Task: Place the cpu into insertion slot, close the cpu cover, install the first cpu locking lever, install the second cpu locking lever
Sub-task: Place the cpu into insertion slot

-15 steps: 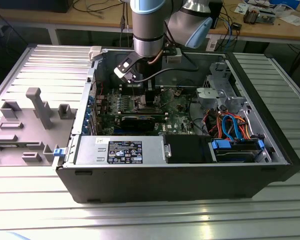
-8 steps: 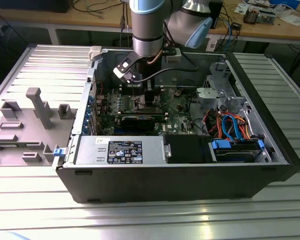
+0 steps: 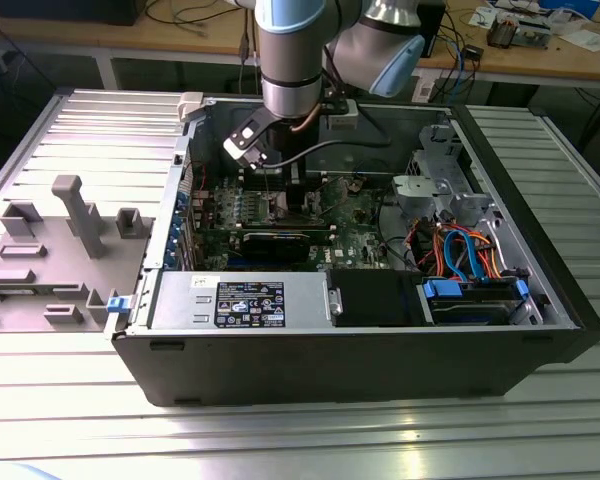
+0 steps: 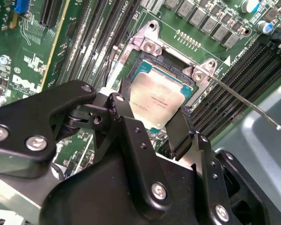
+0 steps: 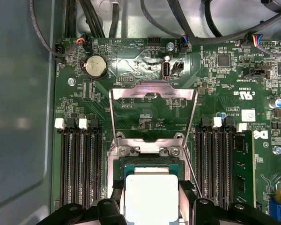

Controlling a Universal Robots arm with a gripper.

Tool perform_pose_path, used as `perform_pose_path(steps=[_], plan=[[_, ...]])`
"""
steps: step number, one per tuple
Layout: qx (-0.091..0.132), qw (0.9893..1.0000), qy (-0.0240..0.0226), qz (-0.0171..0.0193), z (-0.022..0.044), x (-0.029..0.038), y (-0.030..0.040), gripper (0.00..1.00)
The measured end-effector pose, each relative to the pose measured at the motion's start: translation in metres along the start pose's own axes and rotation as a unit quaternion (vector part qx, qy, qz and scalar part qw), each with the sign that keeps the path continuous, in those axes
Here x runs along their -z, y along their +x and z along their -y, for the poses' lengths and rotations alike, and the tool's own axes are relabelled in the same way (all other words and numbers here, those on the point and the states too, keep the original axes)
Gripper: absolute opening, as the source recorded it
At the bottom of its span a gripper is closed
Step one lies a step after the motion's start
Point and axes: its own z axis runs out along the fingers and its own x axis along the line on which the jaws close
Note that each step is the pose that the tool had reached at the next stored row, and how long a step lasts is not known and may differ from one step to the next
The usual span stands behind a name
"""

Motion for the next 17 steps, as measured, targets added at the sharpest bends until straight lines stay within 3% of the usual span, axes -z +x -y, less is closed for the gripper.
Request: perform_pose_path(steps=[6, 17], plan=[[-0.001, 1.0, 0.0001, 0.0001, 0.0003, -0.006, 0.0001, 0.54], [-0.003, 1.0, 0.0001, 0.0003, -0.0004, -0.0106, 0.0001, 0.54]])
